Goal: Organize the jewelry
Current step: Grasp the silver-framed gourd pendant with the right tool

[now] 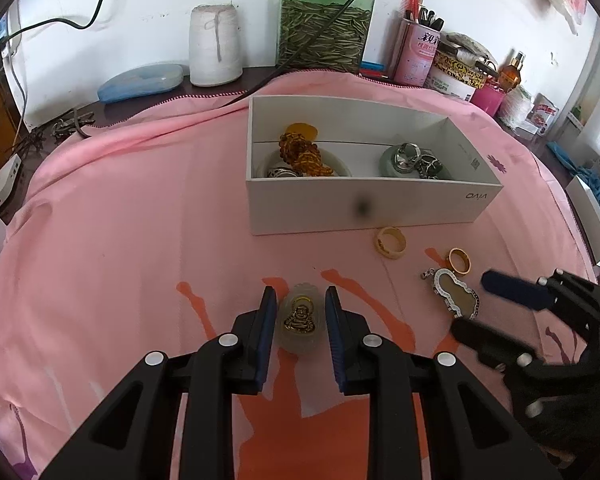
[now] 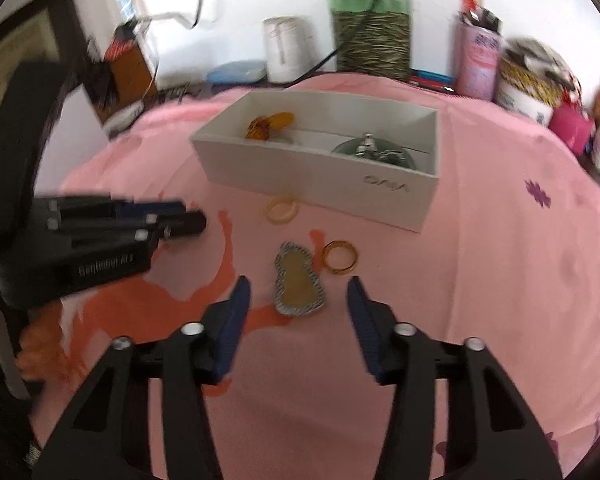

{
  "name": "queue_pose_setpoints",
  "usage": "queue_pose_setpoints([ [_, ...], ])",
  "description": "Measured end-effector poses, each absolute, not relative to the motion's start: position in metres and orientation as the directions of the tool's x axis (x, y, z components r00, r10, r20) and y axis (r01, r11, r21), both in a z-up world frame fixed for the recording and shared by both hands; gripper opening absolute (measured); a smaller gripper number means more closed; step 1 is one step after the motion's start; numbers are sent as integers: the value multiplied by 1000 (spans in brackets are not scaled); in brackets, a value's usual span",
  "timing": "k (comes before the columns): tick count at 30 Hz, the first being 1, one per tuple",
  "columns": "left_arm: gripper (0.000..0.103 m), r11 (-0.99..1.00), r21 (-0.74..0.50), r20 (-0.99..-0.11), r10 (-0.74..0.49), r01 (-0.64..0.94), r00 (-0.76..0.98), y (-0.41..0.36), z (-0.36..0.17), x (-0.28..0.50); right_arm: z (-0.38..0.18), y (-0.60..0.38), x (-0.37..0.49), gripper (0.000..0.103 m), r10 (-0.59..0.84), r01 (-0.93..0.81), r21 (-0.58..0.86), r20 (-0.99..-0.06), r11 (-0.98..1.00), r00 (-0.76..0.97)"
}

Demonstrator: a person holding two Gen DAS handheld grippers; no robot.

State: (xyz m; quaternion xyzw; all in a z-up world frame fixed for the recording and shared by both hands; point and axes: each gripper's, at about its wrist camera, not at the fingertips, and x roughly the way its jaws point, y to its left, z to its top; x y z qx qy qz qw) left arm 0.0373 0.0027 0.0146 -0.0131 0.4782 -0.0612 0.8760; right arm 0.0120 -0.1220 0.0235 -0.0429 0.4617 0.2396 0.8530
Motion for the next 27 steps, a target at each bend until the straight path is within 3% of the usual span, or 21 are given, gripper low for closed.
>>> queue_pose_setpoints([
  [3,25,993,-71,-835,-113,97,538,1,14,37,23,-108,4,27,315,-484,49,-815,874,486],
  [14,25,994,-12,-831,-70,107,552,-8,12,35,20,-108,8,31,306,-471,47,-816,881,490],
  [16,25,994,3,-828,-59,109,558,-11,12,34,20,-108,8,27,306,-470,48,-816,881,491],
  [27,25,992,-12,-812,-83,126,577,-14,16,30,29,-114,1,27,292,-436,30,-784,899,548],
])
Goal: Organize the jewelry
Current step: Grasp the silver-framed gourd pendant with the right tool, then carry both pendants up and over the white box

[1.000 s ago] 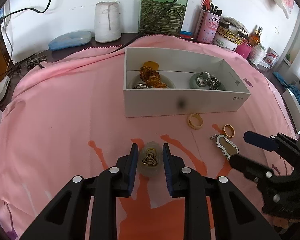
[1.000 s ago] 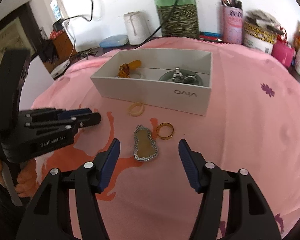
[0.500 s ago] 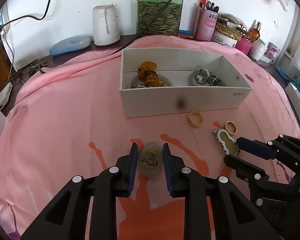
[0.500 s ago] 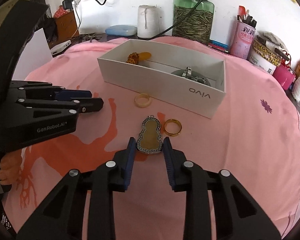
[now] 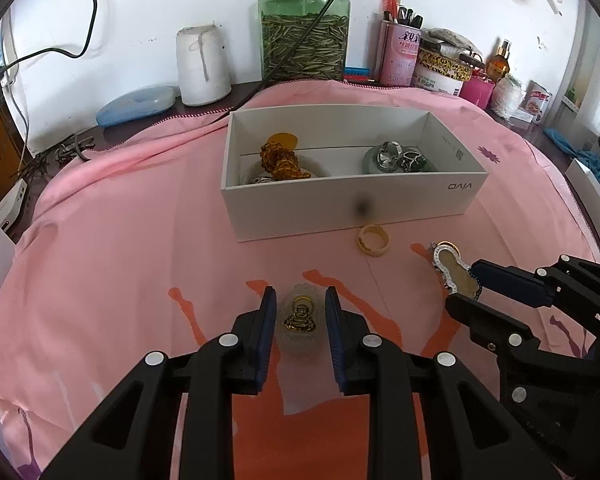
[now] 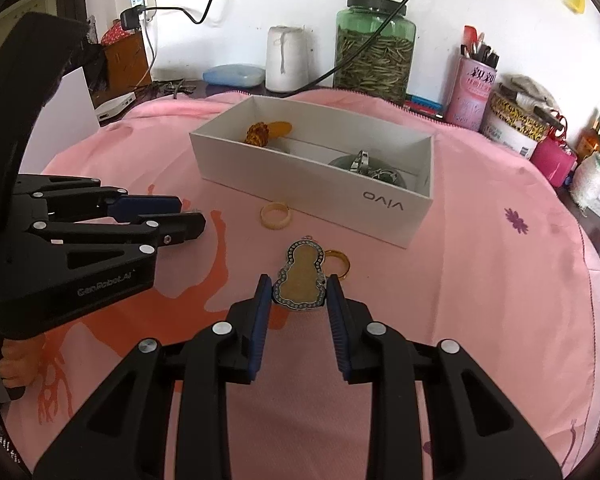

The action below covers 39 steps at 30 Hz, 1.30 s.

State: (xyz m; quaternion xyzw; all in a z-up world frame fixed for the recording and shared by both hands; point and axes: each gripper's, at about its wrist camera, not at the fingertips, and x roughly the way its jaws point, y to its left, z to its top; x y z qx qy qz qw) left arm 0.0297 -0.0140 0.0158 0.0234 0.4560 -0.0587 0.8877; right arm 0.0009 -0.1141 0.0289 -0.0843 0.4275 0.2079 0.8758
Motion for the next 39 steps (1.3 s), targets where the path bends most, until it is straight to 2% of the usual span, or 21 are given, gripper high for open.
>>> queue_pose_setpoints([
  [21,25,991,-3,-804,-81,133,589,-15,17,28,30,-116,1,27,286,-426,25,-777,904,561],
  [39,25,994,-24,-772,-87,109,629,-8,31,23,49,-128,-3,27,254,-364,0,-716,931,650],
])
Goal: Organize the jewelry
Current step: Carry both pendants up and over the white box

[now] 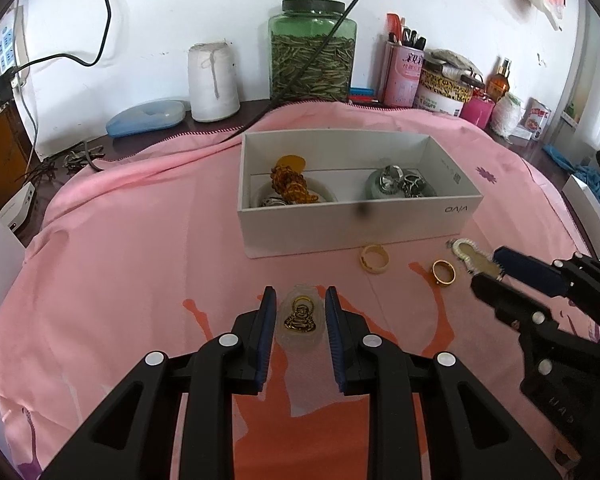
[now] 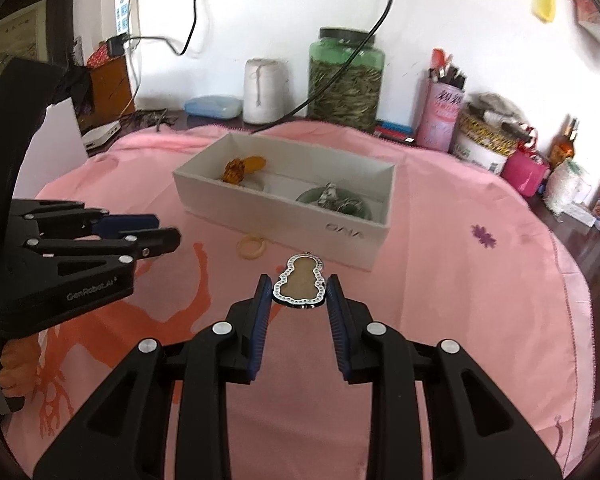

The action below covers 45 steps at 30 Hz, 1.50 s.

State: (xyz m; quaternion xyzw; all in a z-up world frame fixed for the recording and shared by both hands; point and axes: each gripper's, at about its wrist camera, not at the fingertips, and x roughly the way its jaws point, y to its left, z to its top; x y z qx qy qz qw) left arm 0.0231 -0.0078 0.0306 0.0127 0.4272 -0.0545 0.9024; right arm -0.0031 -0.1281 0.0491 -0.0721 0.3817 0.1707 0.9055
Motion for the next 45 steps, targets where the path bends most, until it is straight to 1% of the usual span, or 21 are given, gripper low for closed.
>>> queue_pose_setpoints([
  [5,25,994,-28,-756,-90,106,648,-7,36,20,54,-133,-2,27,246,-341,4,-700,940,671],
  [12,25,994,-66,-726,-110,91,679,3,50,15,59,-138,-3,27,247,-328,12,-683,944,687],
  [18,25,992,-96,-710,-129,86,693,10,59,13,63,-142,-4,27,289,-339,63,-676,939,678],
  [26,25,990,-108,-706,-142,93,693,9,60,11,72,-148,-6,27,352,-358,131,-657,924,667],
  [32,25,983,-157,-713,-178,92,678,19,60,15,74,-163,1,27,392,-336,217,-660,916,641],
  [35,25,979,-179,-716,-194,93,670,22,60,16,74,-163,2,27,401,-338,229,-663,913,632],
  [45,25,974,-194,-715,-221,116,663,20,59,14,71,-166,5,27,417,-336,255,-669,907,616],
])
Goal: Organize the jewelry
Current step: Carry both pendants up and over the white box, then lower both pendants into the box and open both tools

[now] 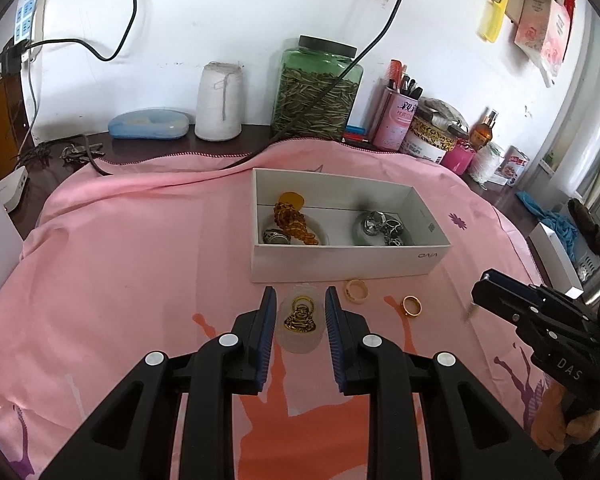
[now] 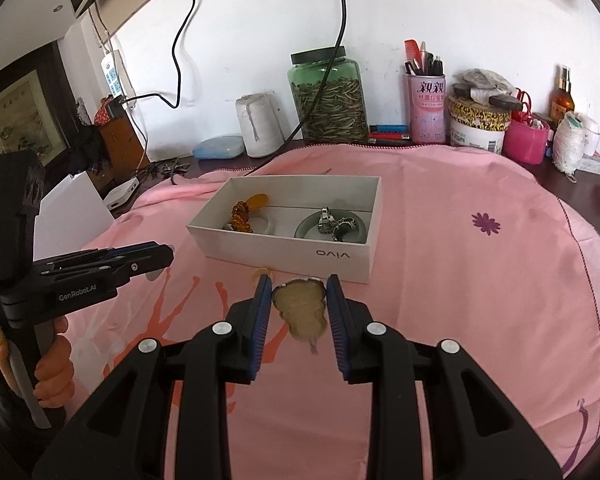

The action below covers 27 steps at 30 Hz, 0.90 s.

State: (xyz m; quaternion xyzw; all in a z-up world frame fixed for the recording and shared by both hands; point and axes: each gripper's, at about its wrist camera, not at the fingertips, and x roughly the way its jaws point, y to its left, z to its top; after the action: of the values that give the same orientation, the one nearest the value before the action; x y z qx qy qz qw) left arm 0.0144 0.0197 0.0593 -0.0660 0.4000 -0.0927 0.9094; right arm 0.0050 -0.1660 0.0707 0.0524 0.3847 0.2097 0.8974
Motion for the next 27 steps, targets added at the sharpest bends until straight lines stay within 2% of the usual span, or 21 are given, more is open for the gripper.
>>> queue_pose_setpoints([
  [9,25,987,-141,-707,-159,83,689,15,64,21,78,-170,11,27,400,-313,252,-648,916,648],
  [18,25,982,-177,-646,-167,67,745,4,122,65,133,-164,61,27,467,-289,374,-594,881,655],
  [23,25,982,-187,-655,-152,36,741,-1,109,91,125,-153,89,27,456,-266,381,-603,885,654],
  [27,25,983,-184,-712,-134,1,689,5,75,110,94,-148,103,27,387,-234,311,-673,921,631],
])
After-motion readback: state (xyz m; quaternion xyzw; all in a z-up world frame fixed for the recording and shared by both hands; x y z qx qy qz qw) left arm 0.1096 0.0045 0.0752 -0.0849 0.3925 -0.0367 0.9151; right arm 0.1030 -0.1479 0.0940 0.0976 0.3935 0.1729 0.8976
